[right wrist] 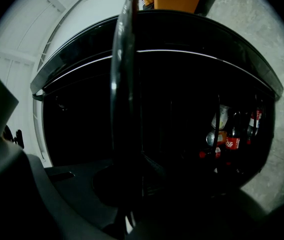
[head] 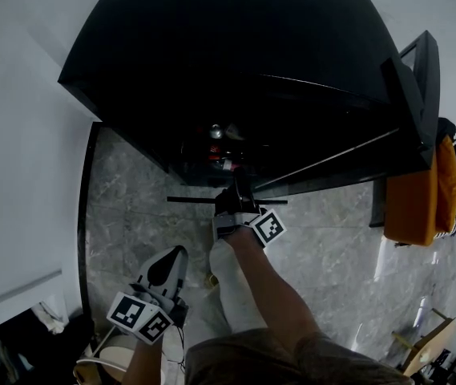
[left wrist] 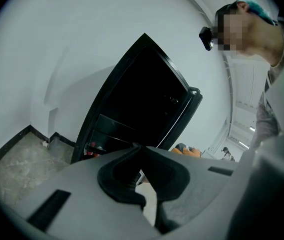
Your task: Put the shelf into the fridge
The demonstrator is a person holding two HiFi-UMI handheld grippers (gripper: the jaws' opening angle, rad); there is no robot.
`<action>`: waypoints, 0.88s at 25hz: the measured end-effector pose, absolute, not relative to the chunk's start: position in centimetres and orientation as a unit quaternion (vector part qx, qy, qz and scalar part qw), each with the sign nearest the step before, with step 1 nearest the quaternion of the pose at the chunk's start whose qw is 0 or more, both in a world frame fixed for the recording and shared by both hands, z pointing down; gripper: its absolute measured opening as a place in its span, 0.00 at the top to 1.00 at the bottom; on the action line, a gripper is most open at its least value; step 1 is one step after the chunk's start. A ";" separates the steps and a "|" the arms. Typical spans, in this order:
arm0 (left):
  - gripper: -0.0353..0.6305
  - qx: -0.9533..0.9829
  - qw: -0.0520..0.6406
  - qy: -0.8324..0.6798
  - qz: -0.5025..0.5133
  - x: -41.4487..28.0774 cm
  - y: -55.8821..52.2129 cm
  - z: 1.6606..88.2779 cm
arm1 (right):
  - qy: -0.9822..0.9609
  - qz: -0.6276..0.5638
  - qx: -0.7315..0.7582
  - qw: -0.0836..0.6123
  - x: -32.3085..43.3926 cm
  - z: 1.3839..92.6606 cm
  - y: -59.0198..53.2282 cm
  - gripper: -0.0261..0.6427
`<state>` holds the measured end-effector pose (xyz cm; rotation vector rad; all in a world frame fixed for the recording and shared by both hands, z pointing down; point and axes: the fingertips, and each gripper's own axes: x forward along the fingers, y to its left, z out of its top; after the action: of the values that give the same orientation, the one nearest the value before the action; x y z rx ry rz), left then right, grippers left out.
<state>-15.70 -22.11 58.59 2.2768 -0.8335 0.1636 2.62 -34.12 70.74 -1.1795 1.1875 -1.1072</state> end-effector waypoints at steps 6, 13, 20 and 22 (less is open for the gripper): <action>0.95 0.878 0.350 -0.321 0.059 -15.3 -22.7 58.8 | 0.501 -0.468 -0.493 0.535 3.1 70.5 -35.8 0.92; 0.95 0.877 0.353 -0.321 0.058 -15.3 -23.1 59.1 | 0.500 -0.471 -0.497 0.531 3.7 70.3 -37.7 0.92; 0.95 0.877 0.354 -0.320 0.059 -15.5 -23.4 59.4 | 0.498 -0.472 -0.502 0.526 4.4 70.1 -39.9 0.92; 0.95 0.877 0.354 -0.319 0.060 -15.5 -23.5 59.4 | 0.497 -0.475 -0.502 0.524 4.6 70.1 -40.5 0.92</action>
<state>-15.49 -23.49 59.44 2.2671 -0.8248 0.1556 4.58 -40.50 70.10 -1.2024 1.1894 -1.1364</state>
